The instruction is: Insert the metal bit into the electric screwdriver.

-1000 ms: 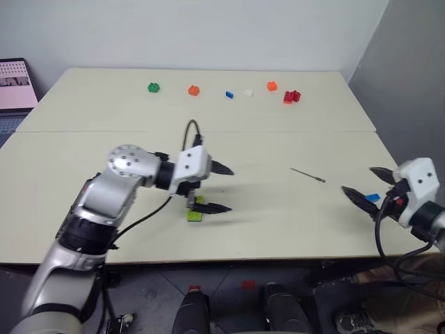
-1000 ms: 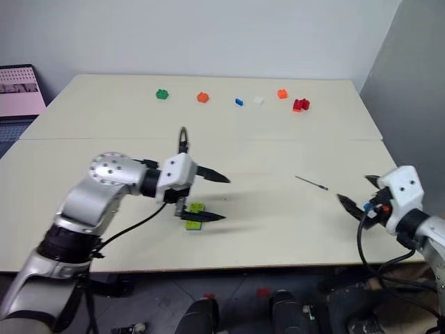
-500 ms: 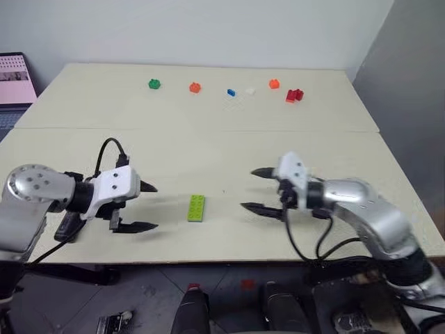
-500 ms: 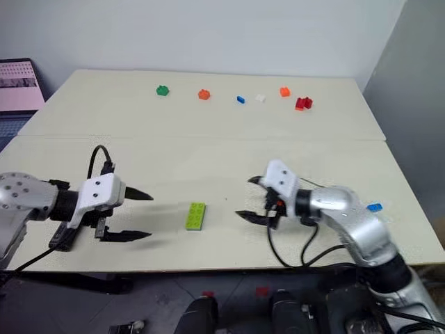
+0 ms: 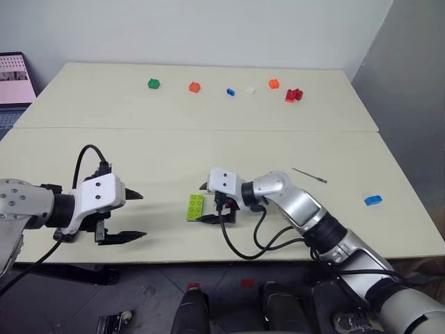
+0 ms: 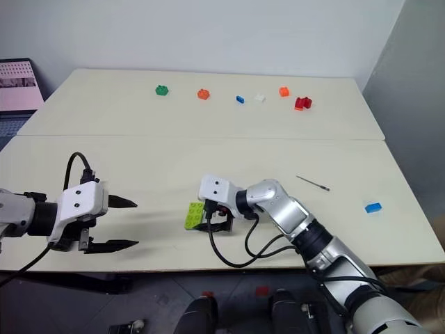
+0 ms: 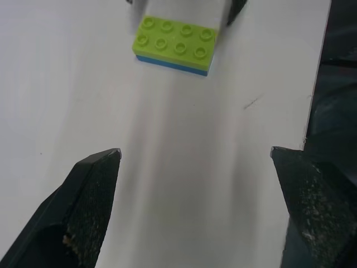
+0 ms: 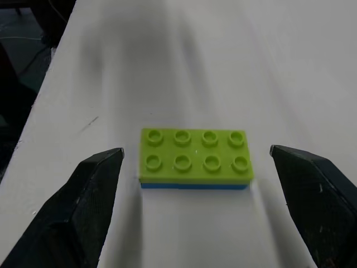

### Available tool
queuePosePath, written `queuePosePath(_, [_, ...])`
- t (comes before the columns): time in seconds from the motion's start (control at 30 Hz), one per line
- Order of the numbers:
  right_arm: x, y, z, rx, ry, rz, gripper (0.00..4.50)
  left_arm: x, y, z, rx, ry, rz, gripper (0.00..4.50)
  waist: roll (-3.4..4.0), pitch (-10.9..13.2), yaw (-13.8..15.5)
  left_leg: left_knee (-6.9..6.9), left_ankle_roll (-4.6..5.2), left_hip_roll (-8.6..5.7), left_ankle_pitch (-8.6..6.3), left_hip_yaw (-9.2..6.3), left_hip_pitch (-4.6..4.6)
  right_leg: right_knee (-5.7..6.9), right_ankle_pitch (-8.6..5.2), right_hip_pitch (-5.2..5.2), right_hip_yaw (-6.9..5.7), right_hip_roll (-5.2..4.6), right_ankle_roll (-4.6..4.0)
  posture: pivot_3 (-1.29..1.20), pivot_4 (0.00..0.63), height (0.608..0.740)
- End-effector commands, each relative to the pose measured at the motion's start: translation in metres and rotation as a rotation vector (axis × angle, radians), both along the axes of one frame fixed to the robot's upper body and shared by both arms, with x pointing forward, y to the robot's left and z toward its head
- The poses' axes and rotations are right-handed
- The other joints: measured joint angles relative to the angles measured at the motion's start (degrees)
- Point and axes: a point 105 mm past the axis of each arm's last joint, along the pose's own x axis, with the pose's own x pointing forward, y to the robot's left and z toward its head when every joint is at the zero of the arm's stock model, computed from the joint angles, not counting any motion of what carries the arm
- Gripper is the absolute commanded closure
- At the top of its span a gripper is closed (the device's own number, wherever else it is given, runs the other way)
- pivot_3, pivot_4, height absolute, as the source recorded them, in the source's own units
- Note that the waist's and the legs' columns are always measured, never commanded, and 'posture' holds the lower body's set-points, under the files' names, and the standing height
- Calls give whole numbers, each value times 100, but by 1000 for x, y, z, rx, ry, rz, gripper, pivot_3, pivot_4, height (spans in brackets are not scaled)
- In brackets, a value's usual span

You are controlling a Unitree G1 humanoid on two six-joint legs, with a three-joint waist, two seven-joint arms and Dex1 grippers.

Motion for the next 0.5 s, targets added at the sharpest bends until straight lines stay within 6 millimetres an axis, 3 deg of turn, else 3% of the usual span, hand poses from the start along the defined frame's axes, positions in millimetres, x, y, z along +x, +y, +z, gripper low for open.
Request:
queuePosePath(0.03, [4, 11, 6, 8, -42, 24, 64, 1, -1, 14, 13, -53, -5, 0, 0, 0, -1, 0, 0, 0, 0, 0, 0, 0, 0, 0, 0, 0, 0, 0, 150, 740])
queuePosePath(0.23, [8, 16, -16, -70, -47, 25, 64, 2, -6, 15, 7, -59, -10, 0, 2, 1, -6, -1, 0, 0, 0, 0, 1, 3, 0, -1, 0, 1, 0, 0, 150, 740])
queuePosePath(0.4, [3, 19, -19, -59, -26, 41, 64, 5, -8, 15, 3, -64, -18, 0, 1, 1, -12, -1, 0, 0, 0, 0, 4, 4, 0, 0, 0, 1, 0, 0, 150, 740])
queuePosePath(0.5, [0, 21, -17, -35, -20, 48, 538, 6, -11, 15, -10, -62, -26, 0, 1, 1, -25, -2, 0, 0, 0, 0, 8, 8, 0, 1, 1, 3, 0, 0, 150, 740])
